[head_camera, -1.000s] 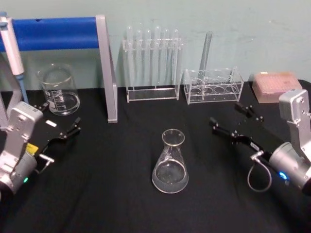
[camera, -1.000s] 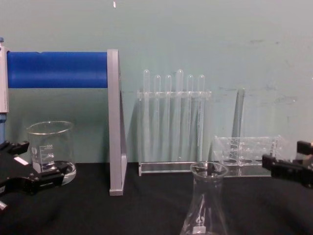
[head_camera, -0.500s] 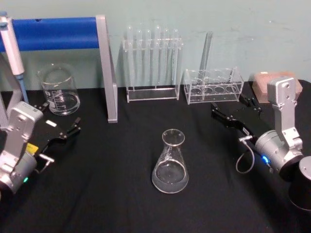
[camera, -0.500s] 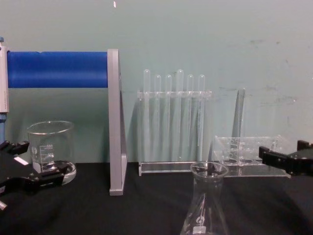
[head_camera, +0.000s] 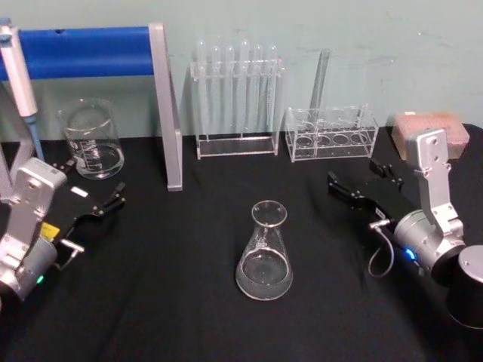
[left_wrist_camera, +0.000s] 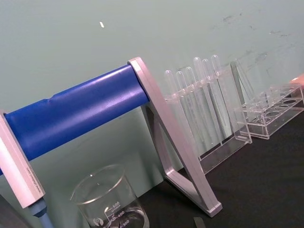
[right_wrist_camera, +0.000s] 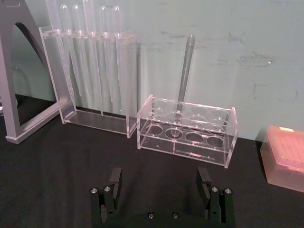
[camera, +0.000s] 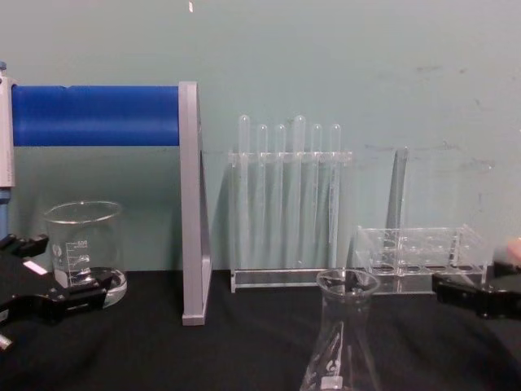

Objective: Grasp the erlenmeyer flask with one hand, shake it three times, then place it back.

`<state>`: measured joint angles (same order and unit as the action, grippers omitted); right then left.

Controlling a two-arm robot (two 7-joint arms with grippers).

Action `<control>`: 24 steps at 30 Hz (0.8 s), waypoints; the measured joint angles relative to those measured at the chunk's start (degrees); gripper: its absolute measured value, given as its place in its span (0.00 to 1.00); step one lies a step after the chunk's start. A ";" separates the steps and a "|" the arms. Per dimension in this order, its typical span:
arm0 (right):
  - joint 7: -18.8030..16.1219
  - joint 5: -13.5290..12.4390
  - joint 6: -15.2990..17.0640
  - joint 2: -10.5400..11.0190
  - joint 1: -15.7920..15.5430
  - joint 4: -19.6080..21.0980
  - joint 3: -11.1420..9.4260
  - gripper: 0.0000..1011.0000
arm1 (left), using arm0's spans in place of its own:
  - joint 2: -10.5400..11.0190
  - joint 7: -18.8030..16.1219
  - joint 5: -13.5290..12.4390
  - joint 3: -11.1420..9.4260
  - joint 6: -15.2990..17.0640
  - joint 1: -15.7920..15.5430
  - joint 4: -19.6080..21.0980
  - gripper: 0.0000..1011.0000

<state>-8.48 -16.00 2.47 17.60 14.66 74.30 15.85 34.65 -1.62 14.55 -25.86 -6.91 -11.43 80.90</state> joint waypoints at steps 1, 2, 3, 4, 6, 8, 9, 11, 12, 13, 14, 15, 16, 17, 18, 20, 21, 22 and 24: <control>-0.24 0.13 0.11 -0.03 -0.15 -0.01 -0.20 0.99 | 0.00 0.00 0.00 0.00 0.00 0.00 0.00 0.99; -0.35 0.18 0.20 -0.05 -0.22 -0.01 -0.30 0.99 | 0.00 0.00 0.00 0.00 0.00 0.00 0.00 0.99; -0.77 0.21 0.36 -0.05 -0.40 0.10 -0.50 0.99 | 0.00 0.00 0.00 0.00 0.00 0.00 0.00 0.99; -1.11 0.19 0.46 -0.03 -0.49 0.18 -0.62 0.99 | 0.00 0.00 0.00 0.00 0.00 0.00 0.00 0.99; -2.22 -0.06 0.80 0.06 -0.68 0.41 -0.90 0.99 | 0.00 0.00 0.00 0.00 0.00 -0.01 0.00 0.99; -2.17 -0.06 0.81 0.06 -0.67 0.41 -0.89 0.99 | 0.00 0.00 0.00 0.00 0.00 0.00 0.00 0.99; -2.14 -0.06 0.81 0.06 -0.66 0.41 -0.88 0.99 | 0.00 0.00 0.00 0.00 0.00 0.00 0.00 0.99; -2.08 -0.06 0.81 0.05 -0.64 0.39 -0.85 0.99 | 0.00 0.00 0.00 0.00 0.00 0.00 0.00 0.99; -2.04 -0.06 0.80 0.05 -0.63 0.38 -0.83 0.99 | 0.00 0.00 0.00 0.00 0.00 0.00 0.00 0.99; -2.01 -0.06 0.80 0.05 -0.62 0.37 -0.82 0.99 | 0.00 0.00 0.00 0.00 0.00 0.00 0.00 0.99; -1.97 -0.06 0.78 0.05 -0.61 0.35 -0.80 0.99 | 0.00 0.00 0.00 0.00 0.00 0.00 0.00 0.99; -1.97 -0.06 0.78 0.05 -0.61 0.35 -0.80 0.99 | 0.00 0.00 0.00 0.00 0.00 0.00 0.00 0.99; -1.92 -0.06 0.76 0.05 -0.60 0.34 -0.78 0.99 | 0.00 0.00 0.00 0.00 0.00 0.00 0.00 0.99; -1.88 -0.06 0.76 0.05 -0.60 0.33 -0.77 0.99 | 0.00 0.00 0.00 0.00 0.00 0.00 0.00 0.99; -1.83 -0.06 0.74 0.05 -0.59 0.32 -0.75 0.99 | 0.00 0.00 0.00 0.00 0.00 0.00 0.00 0.99; -1.77 -0.05 0.72 0.05 -0.57 0.31 -0.73 0.99 | 0.00 0.00 0.00 0.00 0.00 0.00 0.00 0.99; -1.75 -0.05 0.71 0.05 -0.57 0.30 -0.73 0.99 | 0.00 0.00 0.00 0.00 0.00 0.00 0.00 0.99; -1.75 -0.05 0.71 0.05 -0.57 0.30 -0.73 0.99 | 0.00 0.00 0.00 0.00 0.00 0.00 0.00 0.99; -1.71 -0.05 0.69 0.05 -0.56 0.29 -0.71 0.99 | 0.00 0.00 0.00 0.00 0.00 0.00 0.00 0.99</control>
<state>-10.19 -16.05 3.15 17.65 14.10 74.59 15.14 34.65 -1.62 14.55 -25.86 -6.91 -11.43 80.90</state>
